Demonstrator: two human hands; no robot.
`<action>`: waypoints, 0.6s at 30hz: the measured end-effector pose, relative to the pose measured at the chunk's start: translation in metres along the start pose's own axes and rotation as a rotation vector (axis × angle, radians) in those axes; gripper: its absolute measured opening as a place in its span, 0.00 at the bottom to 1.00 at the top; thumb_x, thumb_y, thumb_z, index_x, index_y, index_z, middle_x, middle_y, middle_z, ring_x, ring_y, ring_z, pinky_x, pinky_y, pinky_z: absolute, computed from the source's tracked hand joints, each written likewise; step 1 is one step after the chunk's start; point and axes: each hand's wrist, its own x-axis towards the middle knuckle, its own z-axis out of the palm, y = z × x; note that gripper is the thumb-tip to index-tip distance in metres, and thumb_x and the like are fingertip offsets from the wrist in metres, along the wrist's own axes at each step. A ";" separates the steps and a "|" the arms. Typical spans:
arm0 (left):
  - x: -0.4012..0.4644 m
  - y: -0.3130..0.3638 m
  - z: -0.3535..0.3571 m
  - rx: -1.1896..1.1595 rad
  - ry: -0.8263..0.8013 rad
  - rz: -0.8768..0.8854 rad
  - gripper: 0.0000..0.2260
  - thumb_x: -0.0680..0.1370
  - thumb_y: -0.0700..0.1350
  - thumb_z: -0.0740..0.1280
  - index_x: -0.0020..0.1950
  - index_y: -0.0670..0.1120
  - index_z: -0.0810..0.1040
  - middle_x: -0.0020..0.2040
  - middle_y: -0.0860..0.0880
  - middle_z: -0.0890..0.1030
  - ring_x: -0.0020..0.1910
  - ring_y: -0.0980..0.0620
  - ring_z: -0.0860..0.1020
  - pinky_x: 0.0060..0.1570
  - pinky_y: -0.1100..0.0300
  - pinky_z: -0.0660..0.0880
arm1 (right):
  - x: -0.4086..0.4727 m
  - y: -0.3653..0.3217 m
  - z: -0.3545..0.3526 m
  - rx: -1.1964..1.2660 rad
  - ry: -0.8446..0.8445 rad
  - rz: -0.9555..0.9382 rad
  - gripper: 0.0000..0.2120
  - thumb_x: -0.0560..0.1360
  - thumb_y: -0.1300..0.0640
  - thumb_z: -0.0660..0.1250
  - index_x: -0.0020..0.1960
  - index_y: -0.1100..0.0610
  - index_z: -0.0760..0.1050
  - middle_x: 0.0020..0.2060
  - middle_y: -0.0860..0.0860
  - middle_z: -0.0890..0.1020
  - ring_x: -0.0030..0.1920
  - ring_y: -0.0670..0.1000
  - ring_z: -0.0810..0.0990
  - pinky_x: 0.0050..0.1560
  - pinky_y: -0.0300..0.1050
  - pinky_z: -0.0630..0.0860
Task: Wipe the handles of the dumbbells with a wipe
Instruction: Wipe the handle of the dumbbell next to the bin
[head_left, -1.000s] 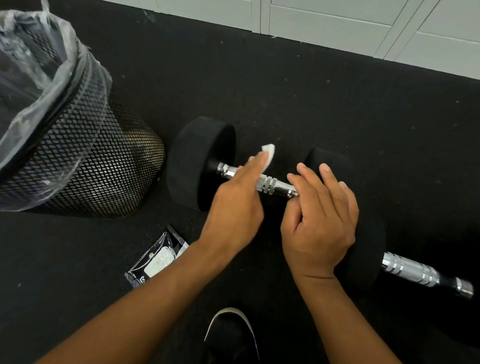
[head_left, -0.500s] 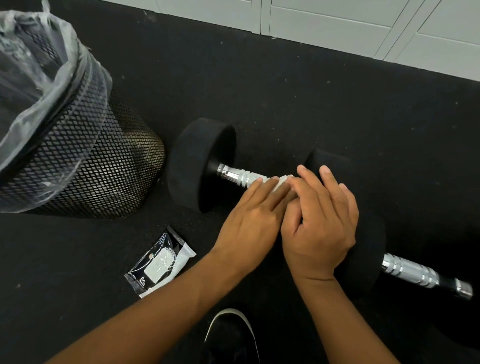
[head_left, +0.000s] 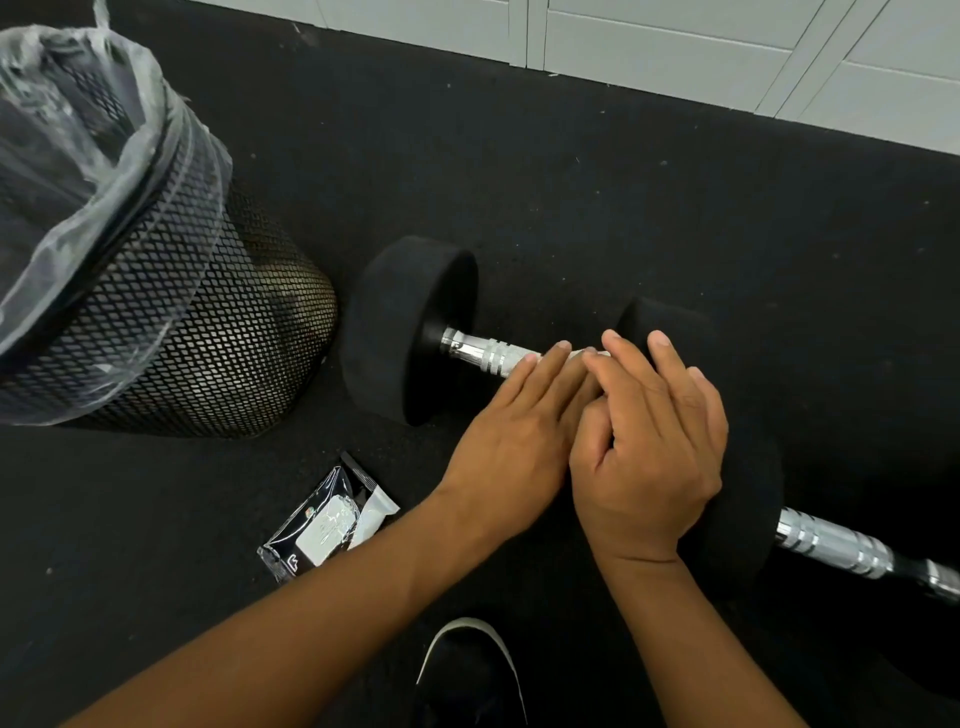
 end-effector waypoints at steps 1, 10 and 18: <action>-0.005 -0.003 0.001 0.052 -0.001 -0.012 0.27 0.84 0.46 0.52 0.83 0.43 0.51 0.83 0.43 0.52 0.82 0.44 0.48 0.79 0.45 0.52 | 0.000 0.000 0.000 -0.001 0.001 -0.001 0.15 0.84 0.61 0.59 0.58 0.56 0.84 0.61 0.50 0.84 0.68 0.54 0.79 0.72 0.52 0.69; -0.020 -0.027 -0.003 0.218 0.060 -0.342 0.30 0.79 0.42 0.39 0.82 0.37 0.45 0.82 0.38 0.49 0.82 0.40 0.50 0.80 0.47 0.48 | 0.003 0.000 0.000 0.013 0.002 0.005 0.18 0.85 0.59 0.55 0.58 0.56 0.85 0.61 0.50 0.85 0.68 0.54 0.79 0.73 0.52 0.68; -0.009 -0.018 -0.022 0.236 -0.010 -0.361 0.29 0.79 0.41 0.42 0.81 0.35 0.52 0.80 0.34 0.56 0.80 0.36 0.57 0.79 0.46 0.53 | 0.002 0.000 0.001 0.016 0.011 0.004 0.18 0.84 0.59 0.55 0.58 0.56 0.85 0.60 0.50 0.85 0.68 0.54 0.79 0.73 0.52 0.69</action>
